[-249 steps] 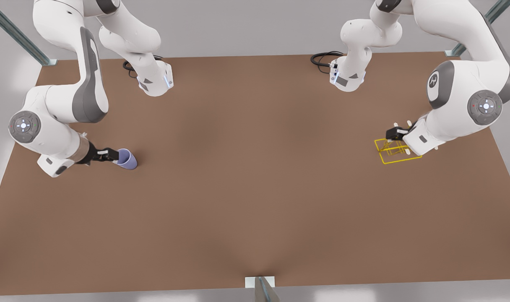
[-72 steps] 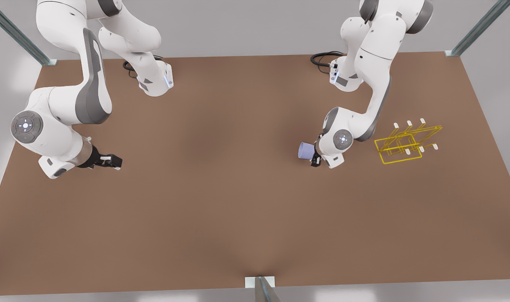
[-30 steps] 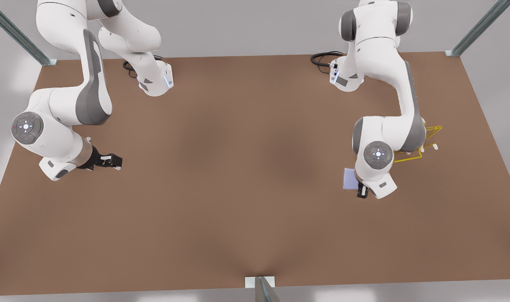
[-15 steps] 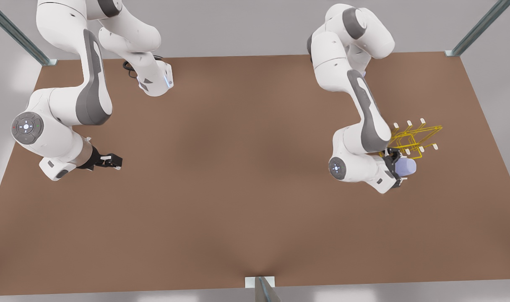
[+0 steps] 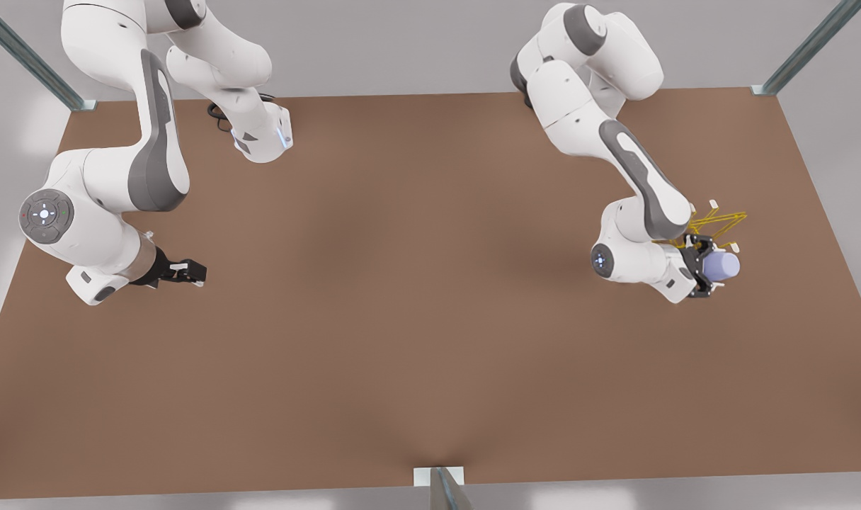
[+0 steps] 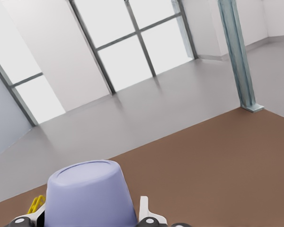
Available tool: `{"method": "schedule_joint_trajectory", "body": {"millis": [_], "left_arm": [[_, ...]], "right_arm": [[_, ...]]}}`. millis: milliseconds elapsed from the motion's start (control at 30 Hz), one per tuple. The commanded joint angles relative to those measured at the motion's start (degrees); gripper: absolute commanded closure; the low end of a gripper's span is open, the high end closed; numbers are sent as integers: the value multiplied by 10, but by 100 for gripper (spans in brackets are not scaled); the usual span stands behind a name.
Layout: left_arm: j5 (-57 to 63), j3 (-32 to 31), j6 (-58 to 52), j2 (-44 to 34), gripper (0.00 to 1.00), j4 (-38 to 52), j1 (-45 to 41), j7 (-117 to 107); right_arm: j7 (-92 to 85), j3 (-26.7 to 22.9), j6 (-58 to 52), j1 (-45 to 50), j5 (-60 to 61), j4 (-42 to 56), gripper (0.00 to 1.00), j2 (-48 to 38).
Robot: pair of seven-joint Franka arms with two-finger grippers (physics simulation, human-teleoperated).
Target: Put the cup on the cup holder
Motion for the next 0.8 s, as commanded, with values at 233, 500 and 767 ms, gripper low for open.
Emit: {"method": "schedule_joint_trajectory", "body": {"millis": [233,500,767], "left_arm": [[57,47,168,9,37,-91,-21,-70],[56,52,182,13,37,-108,-15,-90],[60,54,182,16,37,-139,-16,-95]], "right_arm": [[2,0,4,0,-6,12,0,6],[2,0,3,0,-6,12,0,6],[2,0,3,0,-6,11,0,6]]}}
